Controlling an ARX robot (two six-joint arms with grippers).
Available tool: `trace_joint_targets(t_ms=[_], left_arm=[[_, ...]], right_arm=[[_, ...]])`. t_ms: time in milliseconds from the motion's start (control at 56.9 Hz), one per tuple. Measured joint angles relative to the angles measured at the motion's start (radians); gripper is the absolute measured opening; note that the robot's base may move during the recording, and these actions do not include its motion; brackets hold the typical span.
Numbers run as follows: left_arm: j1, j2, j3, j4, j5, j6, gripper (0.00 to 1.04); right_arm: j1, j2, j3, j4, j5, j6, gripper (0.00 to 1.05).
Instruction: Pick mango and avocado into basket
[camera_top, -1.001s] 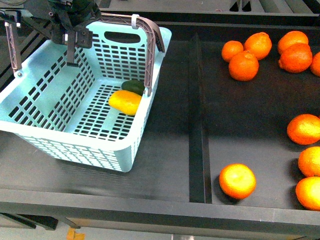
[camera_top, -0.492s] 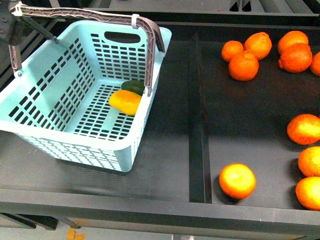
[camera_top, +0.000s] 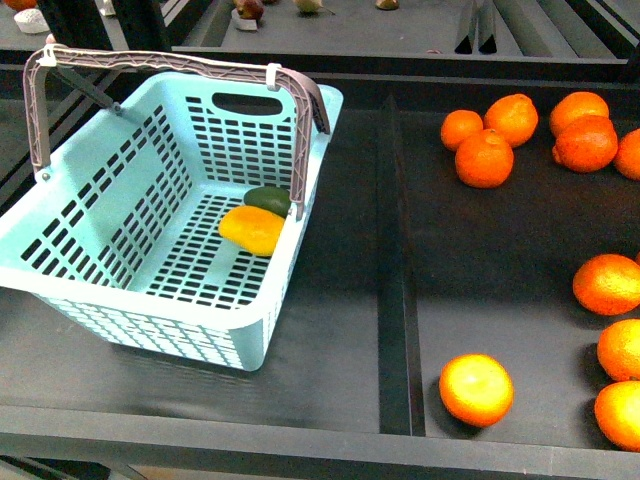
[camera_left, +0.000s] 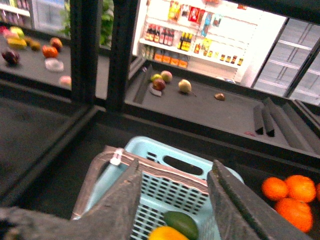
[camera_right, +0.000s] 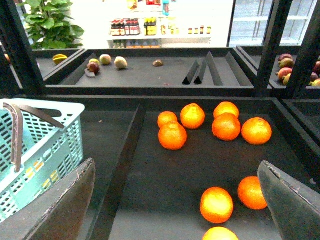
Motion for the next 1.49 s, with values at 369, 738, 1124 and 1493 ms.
trace_joint_targets(t_ms=[369,738,1124,1493], left_arm=[[0.119,-0.264,-0.265,-0.003,0.119,0.158,0.02],[0.248,-0.531,-0.412,-0.111,0.242,0.165,0.02],[0.248,-0.798,-0.447,-0.344,0.248,0.166,0.02],[0.248,-1.019,-0.447,-0.556,0.248,0.165,0.02]], right_arm=[[0.000,0.000,0.000,0.000,0.000,0.000,0.96],[0.000,0.000,0.000,0.000,0.000,0.000,0.96],[0.000,0.000,0.000,0.000,0.000,0.000,0.96],[0.000,0.000,0.000,0.000,0.000,0.000,0.96]])
